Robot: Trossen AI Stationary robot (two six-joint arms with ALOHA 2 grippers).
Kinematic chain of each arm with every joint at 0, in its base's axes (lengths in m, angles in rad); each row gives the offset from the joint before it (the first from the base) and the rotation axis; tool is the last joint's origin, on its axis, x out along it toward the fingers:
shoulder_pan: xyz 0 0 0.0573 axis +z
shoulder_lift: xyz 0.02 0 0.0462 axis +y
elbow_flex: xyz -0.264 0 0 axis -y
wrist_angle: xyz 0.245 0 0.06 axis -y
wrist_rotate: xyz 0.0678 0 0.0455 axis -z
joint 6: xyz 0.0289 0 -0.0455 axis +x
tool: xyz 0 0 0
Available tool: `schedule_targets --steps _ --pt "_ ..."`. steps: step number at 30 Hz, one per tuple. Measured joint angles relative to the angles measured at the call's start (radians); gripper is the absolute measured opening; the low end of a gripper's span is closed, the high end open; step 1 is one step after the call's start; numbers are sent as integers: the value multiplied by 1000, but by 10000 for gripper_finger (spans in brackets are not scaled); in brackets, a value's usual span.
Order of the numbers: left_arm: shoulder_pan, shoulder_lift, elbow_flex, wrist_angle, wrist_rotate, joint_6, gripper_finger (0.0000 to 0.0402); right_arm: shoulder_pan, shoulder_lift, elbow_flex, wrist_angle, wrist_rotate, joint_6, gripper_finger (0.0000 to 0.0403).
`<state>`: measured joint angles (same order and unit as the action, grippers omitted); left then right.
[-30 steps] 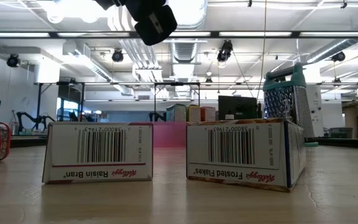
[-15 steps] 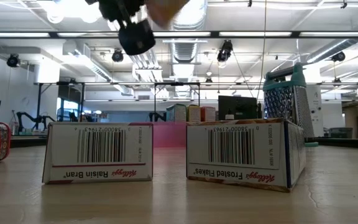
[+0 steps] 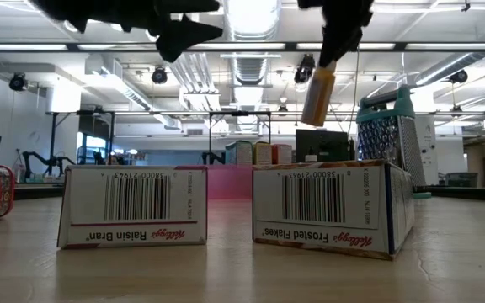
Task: Pick & Place Kitchen Items
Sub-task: Put the yellow food coloring bottle into the orange bin
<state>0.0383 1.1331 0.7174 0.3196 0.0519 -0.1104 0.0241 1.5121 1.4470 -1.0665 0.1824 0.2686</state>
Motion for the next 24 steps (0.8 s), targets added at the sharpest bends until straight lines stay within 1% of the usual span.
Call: schedule_targets --steps 3,6,8,11,14,17,24 --pt "0 -12 -90 157 -24 -4 268 -126 0 23 -15 -1 -40 110" --pt "0 -16 -146 248 -32 -13 268 -250 0 40 -15 -36 -67 114" --pt "0 -16 -169 281 -37 -11 268 -330 0 40 -17 -79 -74 120" --pt "0 -17 -173 289 -38 5 268 -424 3 28 -24 -97 -87 122" --pt "0 -21 -171 291 -38 11 268 -483 16 26 -22 -101 -114 114" --pt "0 -21 -169 291 -38 20 268 -510 46 32 -20 -107 -145 110" --pt "0 -21 -169 283 -38 21 268 -544 116 34 -10 -112 -185 122"
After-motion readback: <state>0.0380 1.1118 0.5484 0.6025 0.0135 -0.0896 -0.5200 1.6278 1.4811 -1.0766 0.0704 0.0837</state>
